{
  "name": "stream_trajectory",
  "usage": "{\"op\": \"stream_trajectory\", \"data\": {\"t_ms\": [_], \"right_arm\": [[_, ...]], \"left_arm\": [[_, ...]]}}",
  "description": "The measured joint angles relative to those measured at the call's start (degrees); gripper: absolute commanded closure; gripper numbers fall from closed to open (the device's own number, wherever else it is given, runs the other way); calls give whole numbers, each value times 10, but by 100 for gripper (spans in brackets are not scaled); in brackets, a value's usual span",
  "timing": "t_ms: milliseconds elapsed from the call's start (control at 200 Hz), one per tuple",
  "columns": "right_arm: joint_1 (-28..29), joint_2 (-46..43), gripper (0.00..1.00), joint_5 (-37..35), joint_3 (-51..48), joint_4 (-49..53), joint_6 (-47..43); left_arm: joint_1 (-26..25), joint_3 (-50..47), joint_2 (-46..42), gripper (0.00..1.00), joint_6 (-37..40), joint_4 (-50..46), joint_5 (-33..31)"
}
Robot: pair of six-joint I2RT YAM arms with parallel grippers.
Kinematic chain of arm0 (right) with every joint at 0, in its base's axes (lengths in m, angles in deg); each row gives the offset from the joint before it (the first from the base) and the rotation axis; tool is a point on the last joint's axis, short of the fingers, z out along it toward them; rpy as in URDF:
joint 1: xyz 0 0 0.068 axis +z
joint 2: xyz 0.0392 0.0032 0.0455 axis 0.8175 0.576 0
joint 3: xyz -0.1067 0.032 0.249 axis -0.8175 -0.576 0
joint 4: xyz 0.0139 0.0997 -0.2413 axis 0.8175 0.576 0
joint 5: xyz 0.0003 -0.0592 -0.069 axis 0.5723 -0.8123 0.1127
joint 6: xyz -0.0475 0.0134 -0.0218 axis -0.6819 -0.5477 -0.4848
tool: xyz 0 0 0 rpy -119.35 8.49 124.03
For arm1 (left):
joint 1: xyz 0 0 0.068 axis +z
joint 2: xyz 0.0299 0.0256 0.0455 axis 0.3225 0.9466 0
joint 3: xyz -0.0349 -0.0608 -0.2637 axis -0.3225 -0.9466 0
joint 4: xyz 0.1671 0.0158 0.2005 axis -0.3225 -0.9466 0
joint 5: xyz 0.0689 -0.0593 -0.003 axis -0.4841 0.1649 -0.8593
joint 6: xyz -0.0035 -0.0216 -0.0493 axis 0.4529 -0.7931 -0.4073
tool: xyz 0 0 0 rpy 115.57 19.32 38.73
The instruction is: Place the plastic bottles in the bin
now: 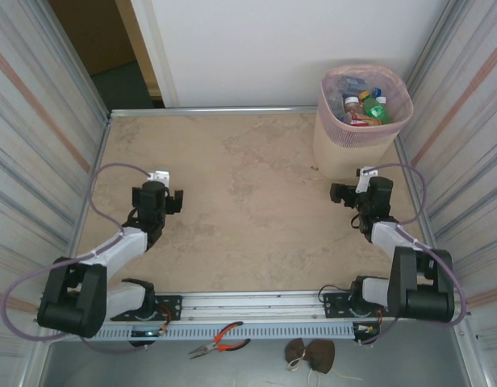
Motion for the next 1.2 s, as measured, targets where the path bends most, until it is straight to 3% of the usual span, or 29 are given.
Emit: {"op": "stream_trajectory", "data": {"t_ms": [235, 461, 812, 1197], "right_arm": [[3, 75, 1, -9, 0, -107, 12], [3, 127, 1, -13, 0, -163, 15], [23, 154, 1, -42, 0, -201, 15], [23, 155, 1, -47, 0, -210, 15]], "left_arm": [[29, -21, 63, 1, 27, 151, 66], [66, -21, 123, 1, 26, 223, 130], [125, -10, 177, 1, 5, 241, 235], [124, -9, 177, 1, 5, 253, 245]]}}
